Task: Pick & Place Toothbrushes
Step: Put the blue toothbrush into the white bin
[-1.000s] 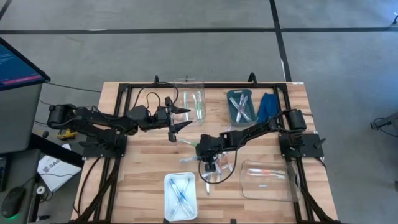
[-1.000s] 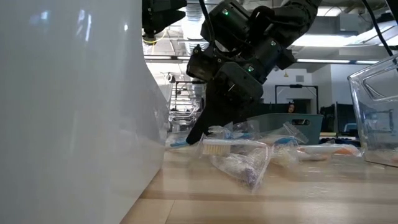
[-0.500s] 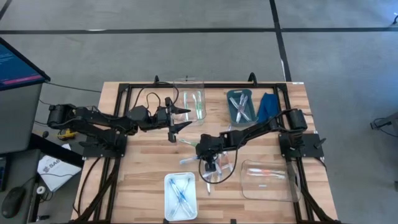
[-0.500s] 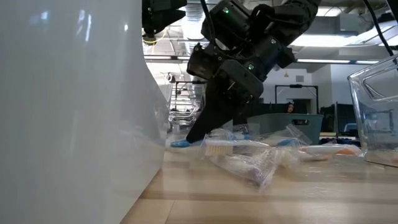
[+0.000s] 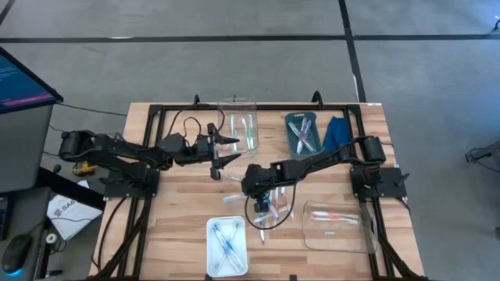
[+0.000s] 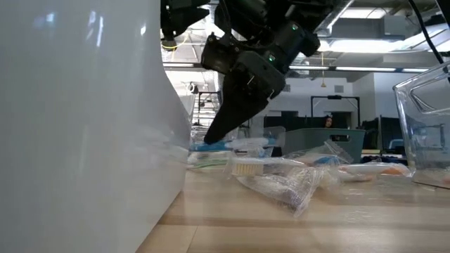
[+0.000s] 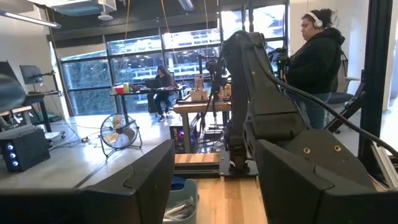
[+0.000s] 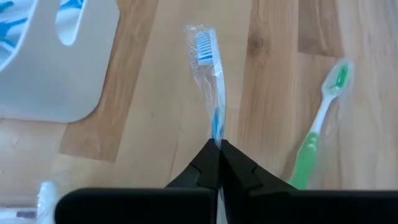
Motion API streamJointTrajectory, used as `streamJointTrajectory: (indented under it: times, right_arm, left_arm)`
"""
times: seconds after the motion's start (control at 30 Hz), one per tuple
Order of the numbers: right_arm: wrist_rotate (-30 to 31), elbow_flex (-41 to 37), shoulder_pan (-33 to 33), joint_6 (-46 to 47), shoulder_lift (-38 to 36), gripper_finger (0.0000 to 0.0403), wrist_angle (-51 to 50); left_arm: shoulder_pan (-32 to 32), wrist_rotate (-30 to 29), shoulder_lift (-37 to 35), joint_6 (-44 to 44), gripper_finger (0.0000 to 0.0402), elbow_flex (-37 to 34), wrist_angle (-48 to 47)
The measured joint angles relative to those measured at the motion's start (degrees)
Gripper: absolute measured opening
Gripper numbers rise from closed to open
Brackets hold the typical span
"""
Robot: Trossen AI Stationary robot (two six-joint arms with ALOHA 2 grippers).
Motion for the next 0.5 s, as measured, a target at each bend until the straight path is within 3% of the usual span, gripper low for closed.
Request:
streamJointTrajectory:
  times: [0.5]
  right_arm:
    - [10.72, 7.32, -1.20, -10.82, 0.00, 0.0001, -13.34]
  left_arm:
    - [-3.56, 0.02, -4.63, 0.55, 0.0218, 0.04, -1.06]
